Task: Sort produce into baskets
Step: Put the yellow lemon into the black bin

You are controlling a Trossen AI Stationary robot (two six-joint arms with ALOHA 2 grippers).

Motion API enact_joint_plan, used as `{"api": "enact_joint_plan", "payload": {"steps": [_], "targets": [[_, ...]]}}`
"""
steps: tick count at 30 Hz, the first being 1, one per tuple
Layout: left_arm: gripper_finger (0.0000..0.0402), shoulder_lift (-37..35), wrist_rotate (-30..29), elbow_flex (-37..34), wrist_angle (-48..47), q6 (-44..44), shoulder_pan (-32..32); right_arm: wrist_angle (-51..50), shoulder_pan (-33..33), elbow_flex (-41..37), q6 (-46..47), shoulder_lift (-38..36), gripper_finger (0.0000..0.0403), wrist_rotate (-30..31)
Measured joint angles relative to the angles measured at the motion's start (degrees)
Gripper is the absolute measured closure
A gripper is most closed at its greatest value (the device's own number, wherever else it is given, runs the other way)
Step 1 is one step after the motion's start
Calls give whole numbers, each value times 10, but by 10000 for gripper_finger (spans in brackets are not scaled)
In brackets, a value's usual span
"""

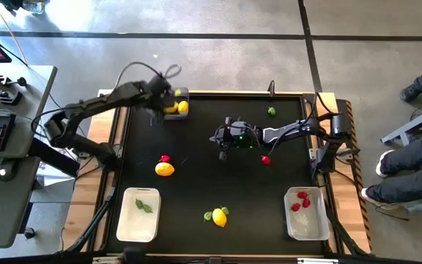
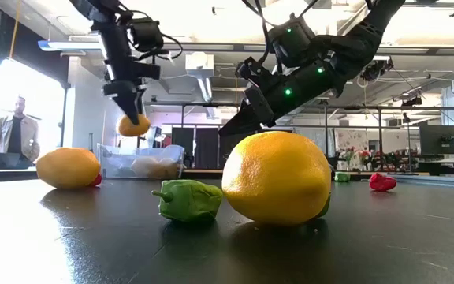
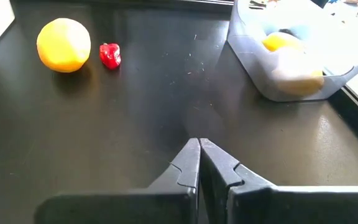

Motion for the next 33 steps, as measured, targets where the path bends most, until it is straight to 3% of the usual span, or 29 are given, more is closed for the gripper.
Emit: {"api": "enact_joint_plan", "payload": {"steps": [6,17,22,33], "targets": [[238,83,25,70,-6,-58,78,0,0,0,0,0,403,0],[239,249,-10,150,-21,-125,154,0,0,0,-4,0,403,-3],[231,256,-31,161,-17,-131,147,0,0,0,-3,0,403,-2],[162,196,-20,156,-7,-158,133,-3,0,0,-4,0,403,-1]]}}
